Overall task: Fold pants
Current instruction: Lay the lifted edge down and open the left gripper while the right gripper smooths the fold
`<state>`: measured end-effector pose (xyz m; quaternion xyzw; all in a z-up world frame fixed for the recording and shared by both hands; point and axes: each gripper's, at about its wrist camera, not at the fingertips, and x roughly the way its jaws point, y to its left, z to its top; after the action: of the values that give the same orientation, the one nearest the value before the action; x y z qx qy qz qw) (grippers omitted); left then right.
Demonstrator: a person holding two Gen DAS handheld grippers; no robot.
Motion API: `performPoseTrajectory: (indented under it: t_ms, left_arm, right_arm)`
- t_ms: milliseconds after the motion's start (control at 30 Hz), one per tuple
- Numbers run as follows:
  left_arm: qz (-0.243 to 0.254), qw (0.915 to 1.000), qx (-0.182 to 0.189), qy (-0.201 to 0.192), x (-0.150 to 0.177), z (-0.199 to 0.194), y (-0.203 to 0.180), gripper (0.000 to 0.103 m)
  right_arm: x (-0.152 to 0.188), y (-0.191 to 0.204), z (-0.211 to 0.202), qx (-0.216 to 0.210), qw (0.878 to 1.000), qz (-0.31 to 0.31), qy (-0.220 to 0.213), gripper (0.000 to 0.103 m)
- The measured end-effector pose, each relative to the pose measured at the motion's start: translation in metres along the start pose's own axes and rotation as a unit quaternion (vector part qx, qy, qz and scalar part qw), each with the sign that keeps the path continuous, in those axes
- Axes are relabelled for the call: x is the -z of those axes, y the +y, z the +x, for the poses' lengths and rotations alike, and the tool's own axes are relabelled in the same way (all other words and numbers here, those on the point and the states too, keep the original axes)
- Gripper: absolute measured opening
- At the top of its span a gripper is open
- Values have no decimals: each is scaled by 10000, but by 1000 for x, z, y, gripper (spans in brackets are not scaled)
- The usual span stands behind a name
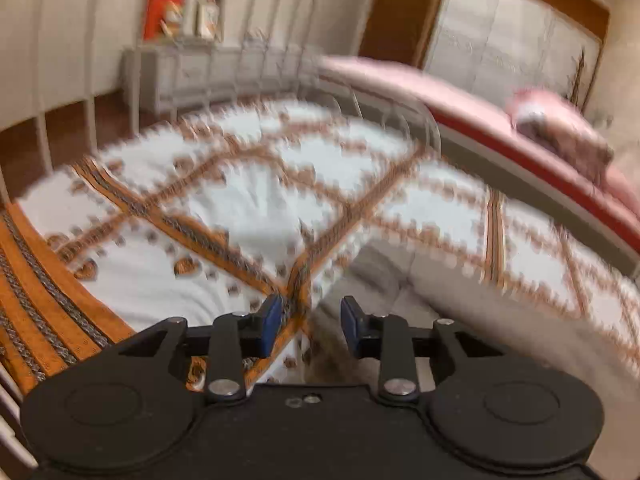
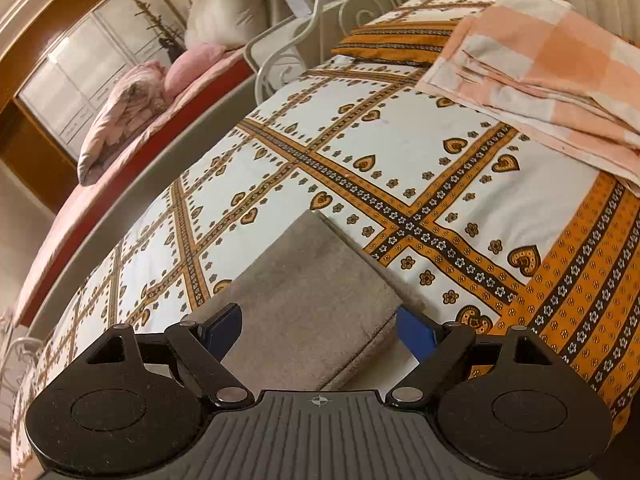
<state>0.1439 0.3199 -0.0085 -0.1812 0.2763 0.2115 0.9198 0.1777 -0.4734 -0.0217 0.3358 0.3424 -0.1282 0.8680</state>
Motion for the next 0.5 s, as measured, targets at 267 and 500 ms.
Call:
performPoseTrajectory:
  t_ms: [267,500]
  left_arm:
    - [1451,9843,998,75,14,16,-98,30]
    - [2361,9661,372,978,44,69,-128,48]
  right_arm:
    - [12,43,21,-159,9942,-1035,248,85]
    - [44,69,64,874,9599,-2501,911,85]
